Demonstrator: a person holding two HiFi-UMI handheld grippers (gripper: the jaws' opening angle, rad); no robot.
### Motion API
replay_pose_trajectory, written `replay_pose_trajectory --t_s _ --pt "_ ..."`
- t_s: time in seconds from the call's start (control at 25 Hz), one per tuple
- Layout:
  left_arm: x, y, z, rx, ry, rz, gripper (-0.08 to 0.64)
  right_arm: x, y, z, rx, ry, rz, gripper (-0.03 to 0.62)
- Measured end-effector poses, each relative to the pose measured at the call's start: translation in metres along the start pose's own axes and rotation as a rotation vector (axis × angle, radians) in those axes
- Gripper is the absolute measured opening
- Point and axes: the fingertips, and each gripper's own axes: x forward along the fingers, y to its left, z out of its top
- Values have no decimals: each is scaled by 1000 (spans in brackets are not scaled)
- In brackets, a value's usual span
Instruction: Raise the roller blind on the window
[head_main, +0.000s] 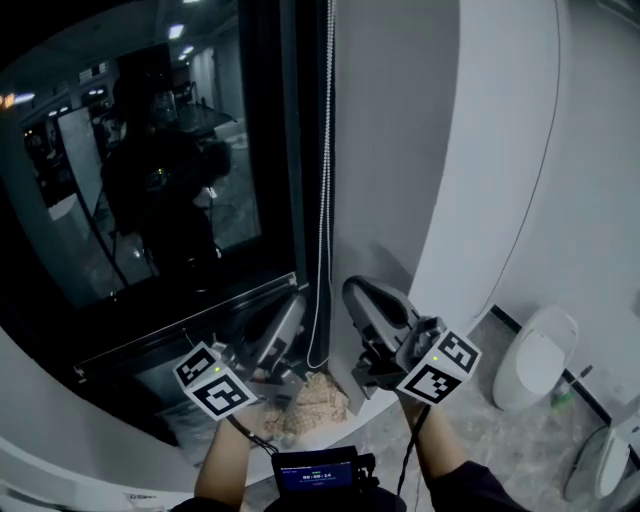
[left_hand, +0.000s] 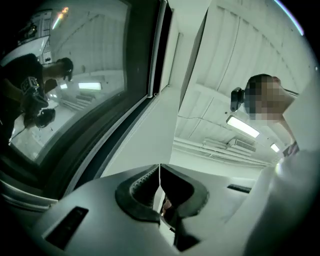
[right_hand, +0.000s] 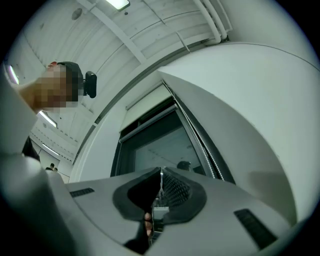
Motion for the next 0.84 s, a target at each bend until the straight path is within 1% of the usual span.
replay_pose_trajectory --t_s 0.12,0.24,0.32,0.48,0.68,0.84 --pt "4 -7 4 10 -1 -22 18 4 6 3 -10 -6 16 18" --pt "4 -7 3 6 -1 -23 18 4 5 2 -15 -1 16 18" --pt "4 -5 1 16 6 -14 17 4 4 1 -25 7 10 18" --pt "9 -3 -2 81 34 11 18 7 2 -3 -33 17 4 18" --pt "12 5 -4 92 46 43 17 10 -3 -6 -31 16 -8 18" --pt "18 6 -6 130 64 57 17 10 -7 -2 -35 12 -11 18"
